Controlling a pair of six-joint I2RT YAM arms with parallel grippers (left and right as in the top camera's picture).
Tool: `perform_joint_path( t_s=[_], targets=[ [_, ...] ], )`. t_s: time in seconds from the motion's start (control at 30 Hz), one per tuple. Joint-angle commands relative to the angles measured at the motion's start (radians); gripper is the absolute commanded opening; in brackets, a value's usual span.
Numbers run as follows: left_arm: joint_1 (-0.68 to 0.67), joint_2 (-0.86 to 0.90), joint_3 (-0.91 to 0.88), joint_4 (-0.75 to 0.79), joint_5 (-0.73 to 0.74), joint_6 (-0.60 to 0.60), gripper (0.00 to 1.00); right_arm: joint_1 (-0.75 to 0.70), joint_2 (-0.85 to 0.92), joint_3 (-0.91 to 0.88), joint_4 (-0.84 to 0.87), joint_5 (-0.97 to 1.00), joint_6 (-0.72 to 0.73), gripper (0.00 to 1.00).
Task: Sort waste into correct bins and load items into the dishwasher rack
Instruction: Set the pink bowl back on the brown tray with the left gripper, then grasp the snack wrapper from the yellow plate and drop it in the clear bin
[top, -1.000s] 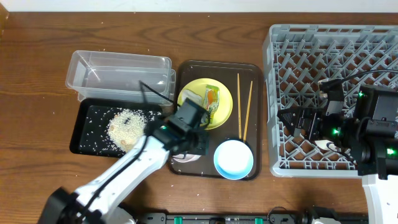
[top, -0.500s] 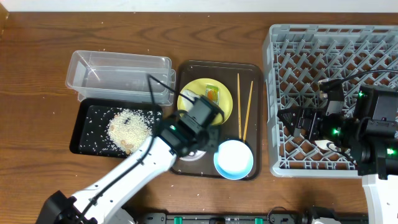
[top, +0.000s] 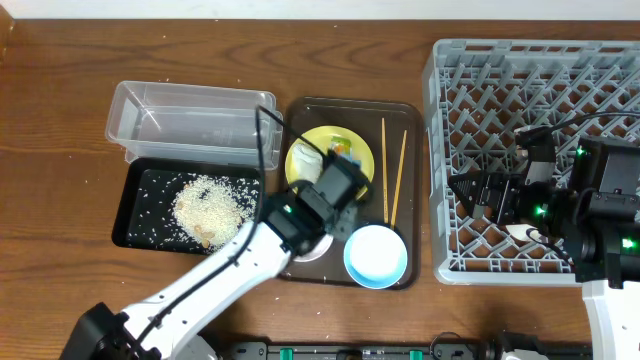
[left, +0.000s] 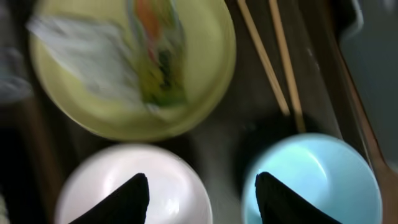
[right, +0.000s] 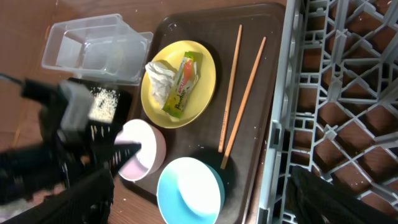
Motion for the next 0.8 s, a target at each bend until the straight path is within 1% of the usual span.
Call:
perform_joint_path(
  t_s=[0.0,0.1,0.17,0.33,0.47,0.57,0.7,0.73,0.77],
  targets=[
    [0.087,0.047,0.034,0.043,0.000,0.086,0.58,0.018,0.000,0.016,0.003,0.000,-0.010,0.88],
    [0.146,0.125,0.077,0.075,0.107,0.140,0.58,0.018,0.000,0.016,0.003,0.001,-0.010,0.88],
    [0.159,0.188,0.133,0.067,0.126,0.151,0.58,0.018,0.000,0.016,0.003,0.001,-0.010,0.88],
    [0.159,0.364,0.278,0.036,0.129,0.180,0.58,0.018,0.000,0.016,0.002,0.000,-0.009,0.88],
    [0.161,0.496,0.359,0.034,0.129,0.180,0.58,0.018,0.000,0.016,-0.002,0.000,-0.006,0.88],
    [0.161,0.573,0.395,0.034,0.129,0.180,0.58,0.018,0.000,0.016,0.000,0.000,-0.006,0.88],
    [0.164,0.644,0.398,0.034,0.128,0.179,0.57,0.018,0.000,0.016,-0.001,0.000,-0.006,0.88],
    [0.164,0.658,0.398,0.034,0.128,0.180,0.54,0.018,0.000,0.016,-0.001,0.000,-0.006,0.88],
    [0.164,0.667,0.398,0.031,0.128,0.179,0.49,0.018,0.000,0.016,-0.001,0.000,-0.006,0.88]
  ],
)
